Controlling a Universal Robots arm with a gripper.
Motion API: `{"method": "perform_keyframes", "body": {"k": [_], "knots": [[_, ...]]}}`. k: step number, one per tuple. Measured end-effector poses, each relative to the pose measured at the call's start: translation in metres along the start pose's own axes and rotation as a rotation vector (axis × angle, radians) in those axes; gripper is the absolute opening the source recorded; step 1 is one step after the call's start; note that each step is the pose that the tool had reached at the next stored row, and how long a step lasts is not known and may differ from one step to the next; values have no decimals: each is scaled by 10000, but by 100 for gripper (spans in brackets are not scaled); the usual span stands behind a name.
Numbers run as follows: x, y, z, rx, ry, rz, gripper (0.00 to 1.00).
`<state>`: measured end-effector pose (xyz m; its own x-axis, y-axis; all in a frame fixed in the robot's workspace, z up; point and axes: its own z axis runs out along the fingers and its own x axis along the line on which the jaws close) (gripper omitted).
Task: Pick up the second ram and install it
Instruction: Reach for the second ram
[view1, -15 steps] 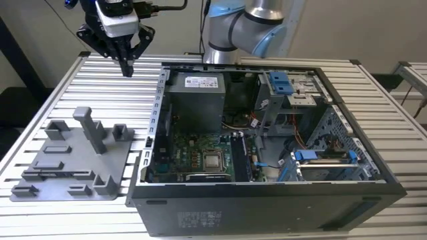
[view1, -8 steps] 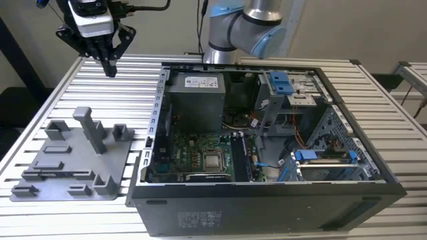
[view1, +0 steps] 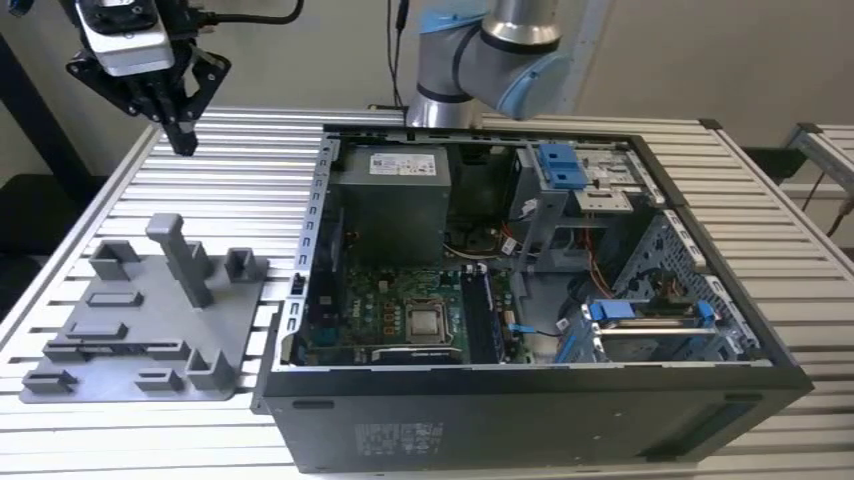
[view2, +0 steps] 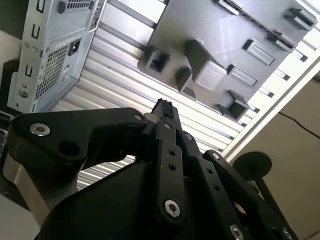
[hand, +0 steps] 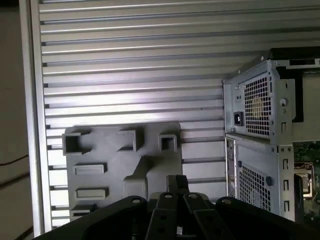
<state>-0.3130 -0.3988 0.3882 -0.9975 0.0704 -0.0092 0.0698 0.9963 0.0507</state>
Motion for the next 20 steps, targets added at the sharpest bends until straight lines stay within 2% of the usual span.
{"method": "perform_keyframes", "body": {"k": [8,20], "knots": [[327,-25,32,4,62,-4,11],[852,-63,62,11,158,-2,11]]}}
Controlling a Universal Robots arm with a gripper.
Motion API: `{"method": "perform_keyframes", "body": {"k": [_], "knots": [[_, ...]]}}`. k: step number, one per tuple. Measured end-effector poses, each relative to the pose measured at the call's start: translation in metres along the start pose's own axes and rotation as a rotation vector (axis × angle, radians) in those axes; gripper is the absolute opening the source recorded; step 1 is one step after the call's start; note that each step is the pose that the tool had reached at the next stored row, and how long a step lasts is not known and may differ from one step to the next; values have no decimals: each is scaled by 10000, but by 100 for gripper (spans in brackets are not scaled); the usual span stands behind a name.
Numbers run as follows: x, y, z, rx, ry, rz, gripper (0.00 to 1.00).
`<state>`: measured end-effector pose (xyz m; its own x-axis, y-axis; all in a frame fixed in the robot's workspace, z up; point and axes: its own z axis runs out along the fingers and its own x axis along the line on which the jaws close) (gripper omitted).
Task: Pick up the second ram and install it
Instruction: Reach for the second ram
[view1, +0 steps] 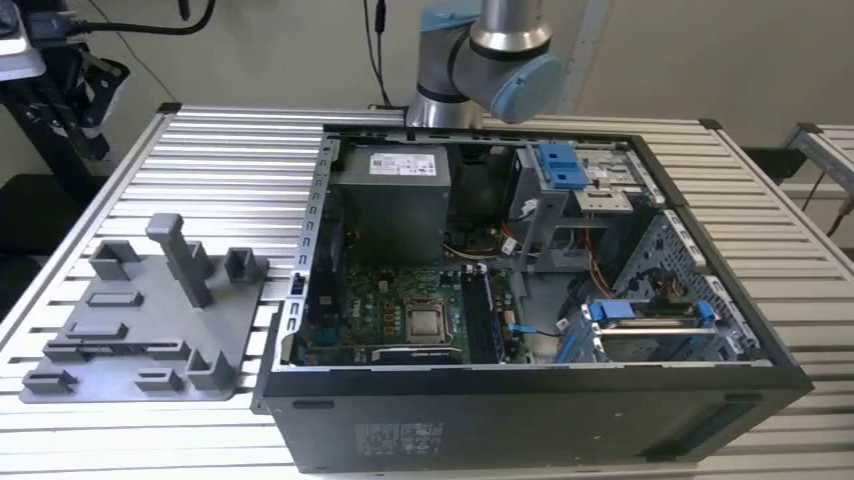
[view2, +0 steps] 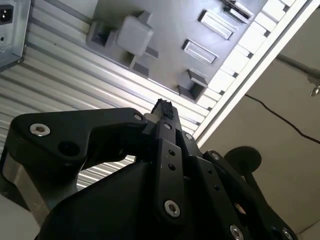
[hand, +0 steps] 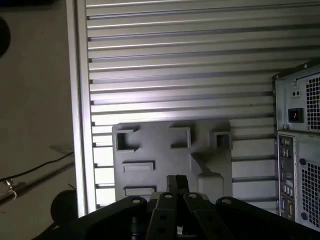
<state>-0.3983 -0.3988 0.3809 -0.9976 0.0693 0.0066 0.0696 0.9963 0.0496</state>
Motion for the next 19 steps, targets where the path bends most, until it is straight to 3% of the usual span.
{"method": "perform_keyframes", "body": {"k": [3,7,14,19], "knots": [[66,-4,1,1,13,1,11],[69,-46,7,-1,9,0,11],[50,-315,28,0,9,1,11],[40,-457,43,-1,10,0,11]]}}
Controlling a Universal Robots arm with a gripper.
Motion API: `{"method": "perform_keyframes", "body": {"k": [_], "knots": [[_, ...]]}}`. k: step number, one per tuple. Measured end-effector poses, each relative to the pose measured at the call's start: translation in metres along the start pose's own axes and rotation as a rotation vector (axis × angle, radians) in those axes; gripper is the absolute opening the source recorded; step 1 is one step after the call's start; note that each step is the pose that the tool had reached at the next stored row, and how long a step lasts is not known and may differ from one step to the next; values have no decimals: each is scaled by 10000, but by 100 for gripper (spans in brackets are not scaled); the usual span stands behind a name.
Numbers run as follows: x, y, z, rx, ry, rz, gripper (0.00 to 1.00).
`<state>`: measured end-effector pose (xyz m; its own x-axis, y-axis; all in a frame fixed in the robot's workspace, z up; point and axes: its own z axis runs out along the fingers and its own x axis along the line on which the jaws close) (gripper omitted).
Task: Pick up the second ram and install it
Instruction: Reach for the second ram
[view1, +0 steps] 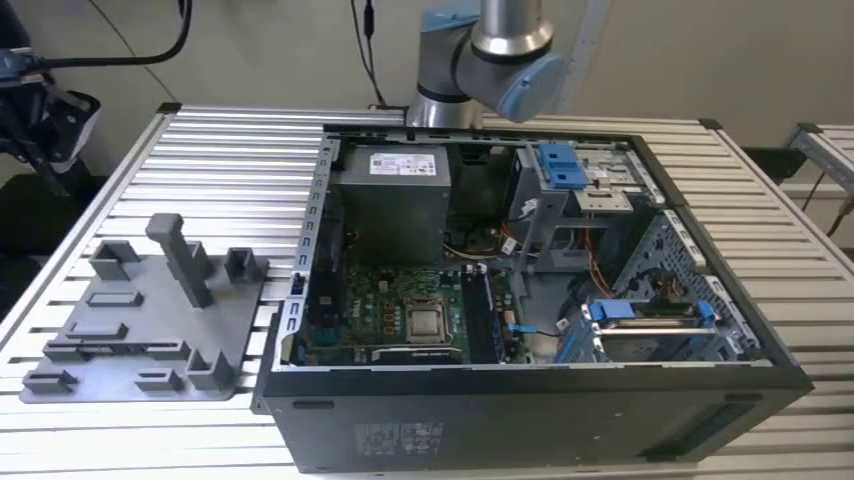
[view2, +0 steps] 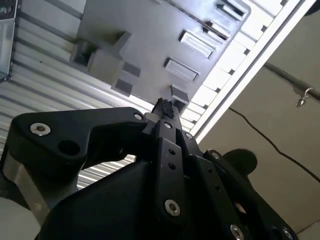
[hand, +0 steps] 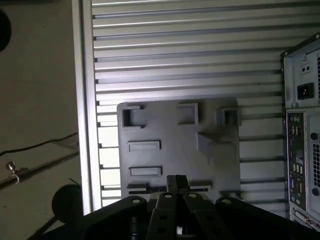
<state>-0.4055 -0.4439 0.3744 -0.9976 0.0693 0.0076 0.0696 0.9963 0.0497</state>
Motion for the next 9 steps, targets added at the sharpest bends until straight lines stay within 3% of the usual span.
{"method": "perform_keyframes", "body": {"k": [4,9], "knots": [[-13,-181,24,-6,1,0,11],[-22,-316,52,-8,-1,-3,11]]}}
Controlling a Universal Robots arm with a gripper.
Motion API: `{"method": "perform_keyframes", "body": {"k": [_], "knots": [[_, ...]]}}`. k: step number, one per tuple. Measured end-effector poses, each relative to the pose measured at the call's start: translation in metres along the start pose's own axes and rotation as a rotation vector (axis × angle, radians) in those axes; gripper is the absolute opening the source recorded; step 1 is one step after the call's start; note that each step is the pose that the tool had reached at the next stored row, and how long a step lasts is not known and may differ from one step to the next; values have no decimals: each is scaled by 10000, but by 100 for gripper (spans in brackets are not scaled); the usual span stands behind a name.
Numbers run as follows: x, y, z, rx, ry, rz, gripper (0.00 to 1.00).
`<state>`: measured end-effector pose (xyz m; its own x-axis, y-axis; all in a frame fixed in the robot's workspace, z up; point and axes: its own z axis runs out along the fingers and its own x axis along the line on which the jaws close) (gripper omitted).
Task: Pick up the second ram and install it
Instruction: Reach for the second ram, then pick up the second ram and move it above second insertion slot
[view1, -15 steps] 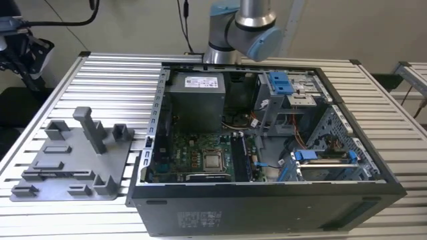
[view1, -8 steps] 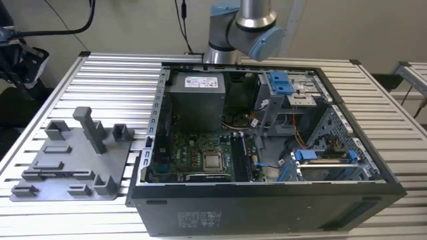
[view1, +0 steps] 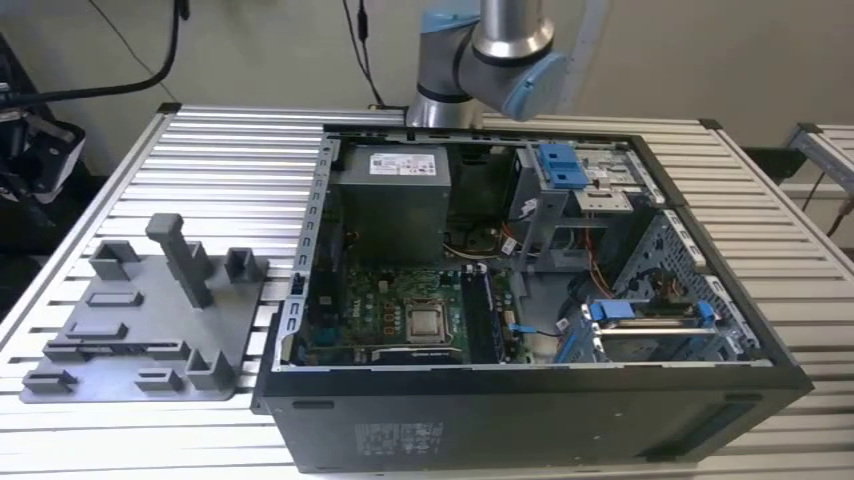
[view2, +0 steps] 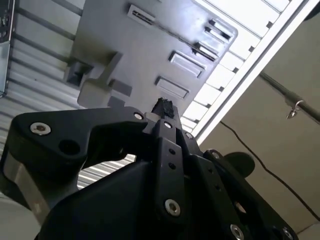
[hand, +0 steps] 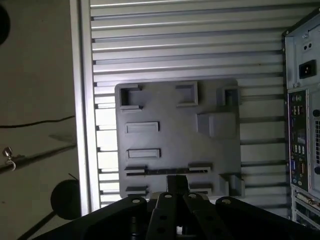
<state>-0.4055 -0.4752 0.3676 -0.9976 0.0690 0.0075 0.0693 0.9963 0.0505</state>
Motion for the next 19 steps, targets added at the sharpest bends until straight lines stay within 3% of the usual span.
{"method": "perform_keyframes", "body": {"k": [7,19], "knots": [[-11,-178,24,-2,3,-1,11],[-6,-189,31,-4,1,-1,11]]}}
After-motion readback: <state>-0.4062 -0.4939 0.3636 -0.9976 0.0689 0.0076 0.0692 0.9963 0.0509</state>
